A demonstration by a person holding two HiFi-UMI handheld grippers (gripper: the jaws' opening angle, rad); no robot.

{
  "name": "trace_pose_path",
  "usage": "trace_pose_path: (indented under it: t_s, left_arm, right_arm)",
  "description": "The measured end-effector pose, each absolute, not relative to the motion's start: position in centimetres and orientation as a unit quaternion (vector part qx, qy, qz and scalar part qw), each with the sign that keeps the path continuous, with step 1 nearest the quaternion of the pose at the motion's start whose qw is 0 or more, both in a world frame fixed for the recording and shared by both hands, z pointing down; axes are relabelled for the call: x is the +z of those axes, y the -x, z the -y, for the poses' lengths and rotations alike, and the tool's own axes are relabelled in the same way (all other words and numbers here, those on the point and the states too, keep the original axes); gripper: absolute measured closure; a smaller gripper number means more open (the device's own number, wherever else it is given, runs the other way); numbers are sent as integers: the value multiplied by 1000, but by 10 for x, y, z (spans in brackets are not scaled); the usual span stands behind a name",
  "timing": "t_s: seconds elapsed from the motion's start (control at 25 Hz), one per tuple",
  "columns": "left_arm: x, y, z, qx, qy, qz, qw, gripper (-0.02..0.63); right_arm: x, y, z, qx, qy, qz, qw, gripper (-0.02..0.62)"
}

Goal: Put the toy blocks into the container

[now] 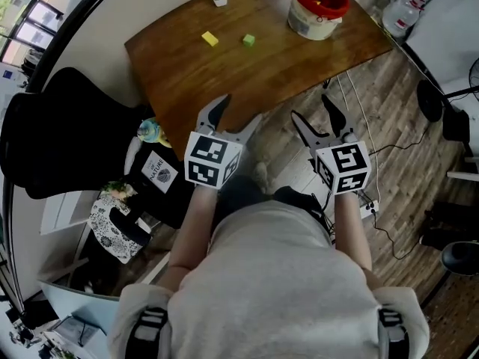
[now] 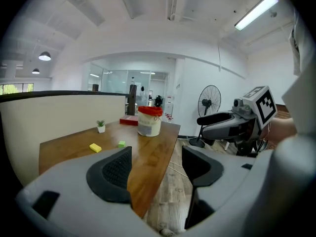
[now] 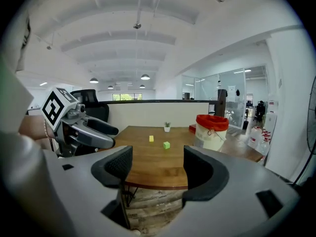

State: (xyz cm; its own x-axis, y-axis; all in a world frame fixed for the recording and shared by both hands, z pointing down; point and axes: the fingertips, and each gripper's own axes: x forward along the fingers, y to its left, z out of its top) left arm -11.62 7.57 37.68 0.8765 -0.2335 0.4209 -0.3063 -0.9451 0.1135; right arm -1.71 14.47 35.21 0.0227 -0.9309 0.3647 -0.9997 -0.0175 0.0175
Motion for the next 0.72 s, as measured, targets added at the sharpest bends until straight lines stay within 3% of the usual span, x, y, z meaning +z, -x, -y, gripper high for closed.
trace_pose_path:
  t_s: [0.72]
  left_arm:
    - [391, 103, -6, 202, -956, 178, 118, 290]
  right_arm:
    - [367, 9, -50, 132, -656, 726, 157, 279]
